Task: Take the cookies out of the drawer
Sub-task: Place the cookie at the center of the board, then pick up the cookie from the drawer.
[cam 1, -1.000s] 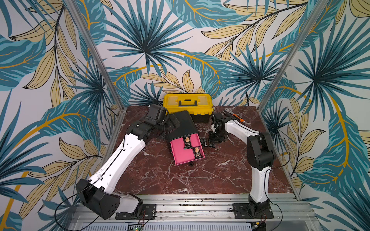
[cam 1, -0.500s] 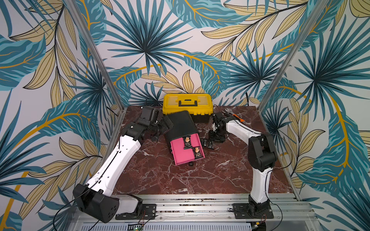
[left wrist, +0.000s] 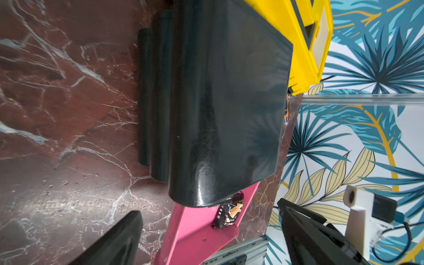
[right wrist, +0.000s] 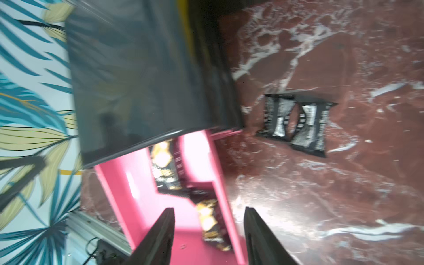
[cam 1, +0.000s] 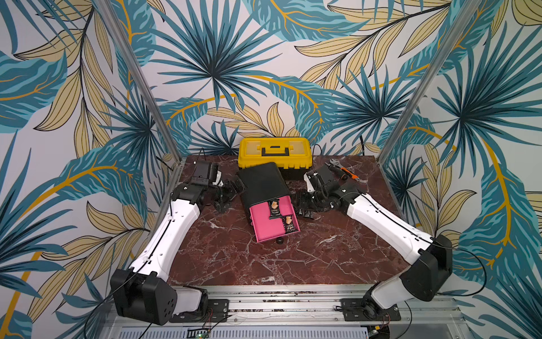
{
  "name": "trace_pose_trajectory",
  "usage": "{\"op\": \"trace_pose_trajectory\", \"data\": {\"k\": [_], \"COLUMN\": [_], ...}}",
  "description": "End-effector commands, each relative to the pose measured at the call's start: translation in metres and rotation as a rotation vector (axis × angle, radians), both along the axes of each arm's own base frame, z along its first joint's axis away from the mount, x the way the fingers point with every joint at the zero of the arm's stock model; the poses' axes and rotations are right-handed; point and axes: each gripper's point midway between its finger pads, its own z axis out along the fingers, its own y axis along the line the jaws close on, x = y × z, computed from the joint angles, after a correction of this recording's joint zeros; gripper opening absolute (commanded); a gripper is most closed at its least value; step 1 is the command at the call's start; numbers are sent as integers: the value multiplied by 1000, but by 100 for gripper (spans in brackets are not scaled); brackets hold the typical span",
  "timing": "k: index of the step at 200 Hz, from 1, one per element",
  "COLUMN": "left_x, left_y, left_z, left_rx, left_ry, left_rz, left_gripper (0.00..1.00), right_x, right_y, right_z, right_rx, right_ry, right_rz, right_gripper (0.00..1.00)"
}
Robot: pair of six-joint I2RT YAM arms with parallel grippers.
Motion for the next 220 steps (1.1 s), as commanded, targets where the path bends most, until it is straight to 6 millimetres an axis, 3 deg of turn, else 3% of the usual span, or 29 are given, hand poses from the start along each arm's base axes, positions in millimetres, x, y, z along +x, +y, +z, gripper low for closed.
{"op": "trace_pose_trajectory", "data": {"k": [1,32,97,178,220], "left_x": [13,6,4,-1,-4], "left_y": [-17,-23,-24,-21,-18], "left_z": [10,-28,-56,-54,-54], "left_rx": [-57,-114,-111,-80,-54], "left_ry": [-33,89,145,153,159], "left_rz": [-128,-120,-141,-159,-164], "left_gripper": [100,100,100,100,100], "right_x": [-1,-8,3,10,11], "right_y": [19,39,59,71,80], "right_z": [8,-8,-30,-66,-73], "right_rx": [52,64,17,-47,-48], "right_ry": [-74,-34,-33,7,29], "right_rz": [-67,-80,-68,-17,14], "right_gripper": [53,54,54,52,43]}}
